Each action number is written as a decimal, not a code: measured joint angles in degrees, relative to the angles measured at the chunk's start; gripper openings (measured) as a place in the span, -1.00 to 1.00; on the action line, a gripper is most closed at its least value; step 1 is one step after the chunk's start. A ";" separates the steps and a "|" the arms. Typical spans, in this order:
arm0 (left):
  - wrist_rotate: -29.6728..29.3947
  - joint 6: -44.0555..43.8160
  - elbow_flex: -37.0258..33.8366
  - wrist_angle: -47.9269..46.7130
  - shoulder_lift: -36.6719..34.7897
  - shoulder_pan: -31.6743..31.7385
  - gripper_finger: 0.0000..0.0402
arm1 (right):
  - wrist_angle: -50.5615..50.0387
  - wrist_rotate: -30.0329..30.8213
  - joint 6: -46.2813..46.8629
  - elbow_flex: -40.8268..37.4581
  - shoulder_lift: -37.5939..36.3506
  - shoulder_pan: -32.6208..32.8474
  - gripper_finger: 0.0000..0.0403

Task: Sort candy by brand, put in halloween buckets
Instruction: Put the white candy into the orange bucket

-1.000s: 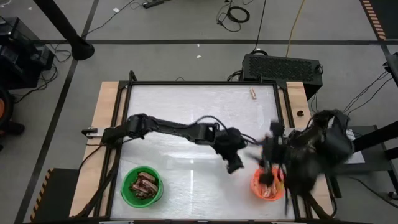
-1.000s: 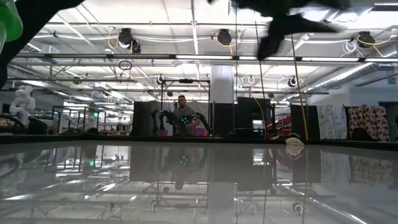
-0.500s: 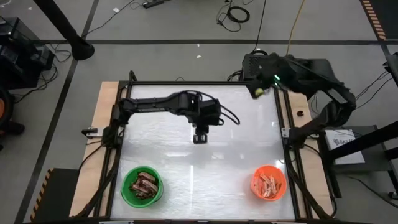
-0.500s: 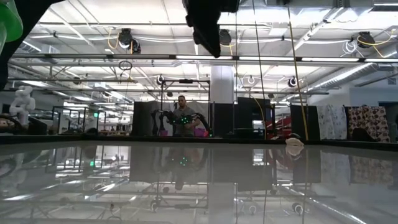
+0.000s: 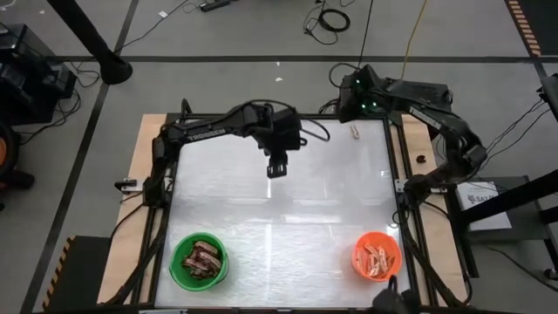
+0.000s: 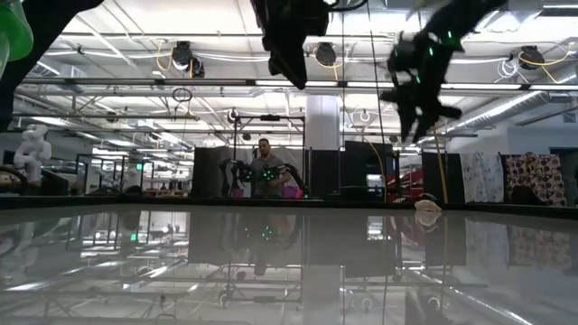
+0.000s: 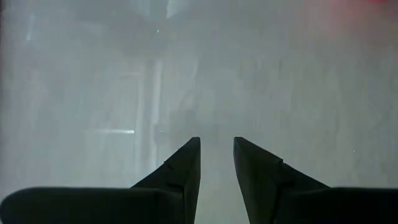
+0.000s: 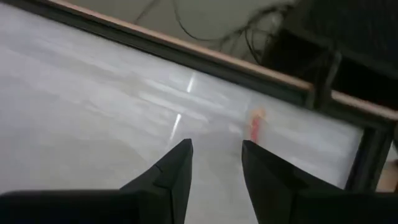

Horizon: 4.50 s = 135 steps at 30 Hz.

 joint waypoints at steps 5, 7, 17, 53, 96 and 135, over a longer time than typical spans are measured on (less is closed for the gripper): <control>0.10 -1.82 0.00 1.46 0.00 1.31 -0.49 | 5.67 -0.64 -2.25 -7.04 2.20 -4.26 -0.34; 0.14 -2.97 0.00 3.68 0.00 1.63 -0.49 | 7.82 -0.47 -3.50 -8.20 3.59 -5.01 -0.34; 0.11 -4.50 0.01 7.84 0.00 1.73 -0.49 | 12.60 -0.36 -5.38 -9.87 12.80 -7.65 -0.34; 0.01 -1.12 0.02 7.40 0.02 2.38 -0.49 | 16.10 10.16 -1.80 -9.82 18.94 -7.51 -0.34; 13.07 -9.81 -52.69 58.23 -31.60 0.03 -0.49 | 17.66 -29.15 3.74 -9.81 -7.76 22.73 -1.00; 27.25 -13.58 -60.48 79.55 -26.88 -5.95 -0.49 | 36.15 -19.47 17.40 -9.83 -6.11 50.51 -1.00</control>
